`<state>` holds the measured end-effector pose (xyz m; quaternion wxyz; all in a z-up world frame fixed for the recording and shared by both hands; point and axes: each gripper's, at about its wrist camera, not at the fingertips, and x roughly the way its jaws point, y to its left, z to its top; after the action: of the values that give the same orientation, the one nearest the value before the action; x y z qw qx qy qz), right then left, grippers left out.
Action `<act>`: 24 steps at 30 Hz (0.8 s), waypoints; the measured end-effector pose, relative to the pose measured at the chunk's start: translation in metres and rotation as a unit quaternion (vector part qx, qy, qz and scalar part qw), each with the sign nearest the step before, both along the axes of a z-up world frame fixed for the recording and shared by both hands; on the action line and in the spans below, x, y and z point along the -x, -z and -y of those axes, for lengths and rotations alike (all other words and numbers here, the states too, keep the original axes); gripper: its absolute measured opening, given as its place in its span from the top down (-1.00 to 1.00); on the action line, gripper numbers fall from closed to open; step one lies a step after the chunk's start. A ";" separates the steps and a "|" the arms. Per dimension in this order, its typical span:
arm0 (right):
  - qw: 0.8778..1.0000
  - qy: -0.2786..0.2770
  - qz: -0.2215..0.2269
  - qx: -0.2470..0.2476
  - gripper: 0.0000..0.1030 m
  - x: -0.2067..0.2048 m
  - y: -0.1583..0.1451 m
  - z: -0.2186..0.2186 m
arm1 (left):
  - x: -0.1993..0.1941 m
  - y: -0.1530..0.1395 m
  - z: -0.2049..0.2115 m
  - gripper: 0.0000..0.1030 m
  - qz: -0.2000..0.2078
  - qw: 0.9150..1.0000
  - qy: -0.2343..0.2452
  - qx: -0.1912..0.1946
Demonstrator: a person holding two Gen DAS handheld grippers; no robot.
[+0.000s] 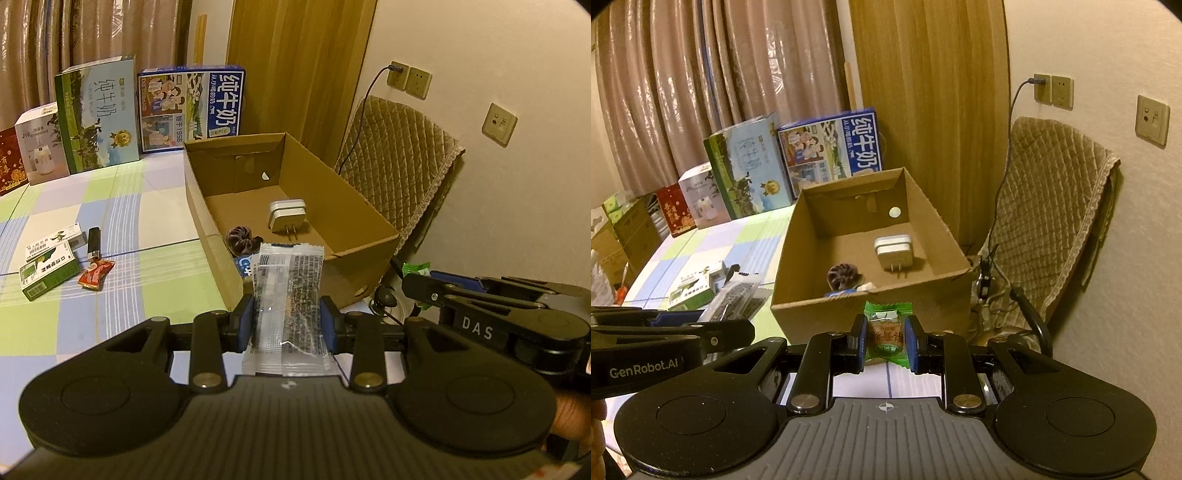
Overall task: Organize objects
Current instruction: 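Carry both held items over the open cardboard box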
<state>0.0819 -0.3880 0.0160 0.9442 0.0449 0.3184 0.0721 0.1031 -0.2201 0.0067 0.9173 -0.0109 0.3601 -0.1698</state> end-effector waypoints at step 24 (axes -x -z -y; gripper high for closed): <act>1.000 -0.010 0.008 -0.008 0.65 -0.060 -0.004 0.010 | -0.056 0.005 0.012 0.39 0.003 1.000 0.000 -0.001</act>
<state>0.1423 -0.3976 0.0199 0.9454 0.0485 0.3111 0.0844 0.1595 -0.2325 0.0016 0.9182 -0.0092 0.3577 -0.1697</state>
